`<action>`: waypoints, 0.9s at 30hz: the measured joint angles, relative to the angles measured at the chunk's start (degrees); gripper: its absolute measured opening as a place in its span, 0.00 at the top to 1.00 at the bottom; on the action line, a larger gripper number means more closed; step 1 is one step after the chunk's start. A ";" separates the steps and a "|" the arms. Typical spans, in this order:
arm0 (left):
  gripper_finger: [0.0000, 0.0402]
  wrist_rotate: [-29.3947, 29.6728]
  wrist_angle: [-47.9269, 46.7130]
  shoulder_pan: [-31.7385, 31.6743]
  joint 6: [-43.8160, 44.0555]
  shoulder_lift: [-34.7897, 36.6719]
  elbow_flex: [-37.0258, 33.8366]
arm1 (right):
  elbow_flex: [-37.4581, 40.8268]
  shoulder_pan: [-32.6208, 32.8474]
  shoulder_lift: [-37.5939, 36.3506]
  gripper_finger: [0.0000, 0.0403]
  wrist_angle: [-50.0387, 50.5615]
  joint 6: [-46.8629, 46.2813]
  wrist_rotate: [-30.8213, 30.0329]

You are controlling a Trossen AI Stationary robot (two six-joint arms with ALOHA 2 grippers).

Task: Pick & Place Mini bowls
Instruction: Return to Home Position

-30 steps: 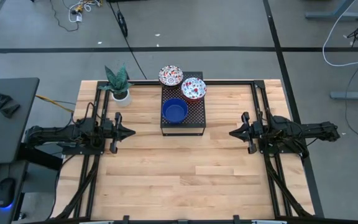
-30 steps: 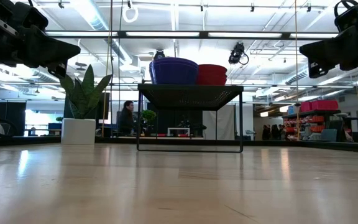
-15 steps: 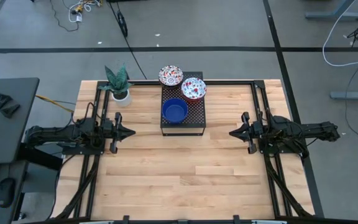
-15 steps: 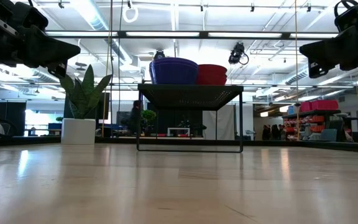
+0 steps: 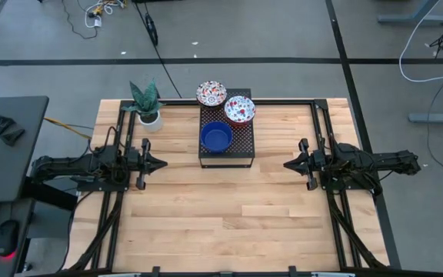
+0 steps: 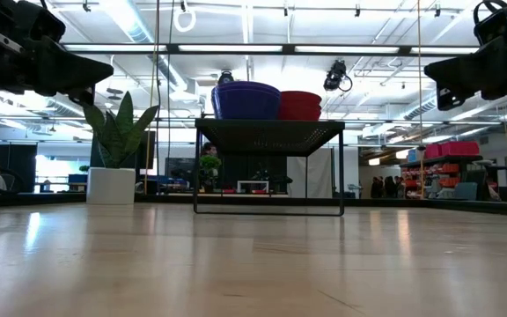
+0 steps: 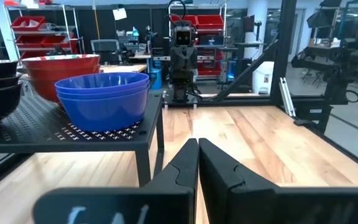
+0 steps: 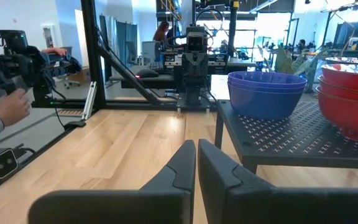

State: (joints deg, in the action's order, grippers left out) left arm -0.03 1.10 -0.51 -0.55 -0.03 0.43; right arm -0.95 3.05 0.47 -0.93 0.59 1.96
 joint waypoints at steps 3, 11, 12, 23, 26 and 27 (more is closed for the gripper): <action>0.95 -0.02 -0.07 0.00 0.11 -0.02 0.00 | 0.00 0.00 0.00 0.94 0.00 0.01 0.00; 0.95 -0.22 1.10 0.00 4.62 -0.02 -0.03 | 0.00 0.00 0.00 0.94 0.00 -0.01 0.00; 0.95 -0.46 1.53 0.00 4.62 -0.11 -0.04 | 0.00 0.00 0.00 0.94 0.00 -0.01 0.00; 0.95 -0.42 3.67 0.00 4.41 -0.28 -0.04 | 0.00 0.00 0.00 0.94 0.00 -0.03 0.00; 0.95 -0.39 3.70 0.00 4.40 -0.29 -0.04 | 0.00 -0.01 0.00 0.94 0.00 -0.03 0.00; 0.95 -0.37 3.75 0.00 4.40 -0.28 -0.04 | 0.00 0.00 0.00 0.94 0.00 -0.03 0.00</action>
State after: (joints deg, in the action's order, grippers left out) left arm -0.40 4.86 -0.51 3.86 -0.32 0.38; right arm -0.95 3.05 0.47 -0.93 0.56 1.96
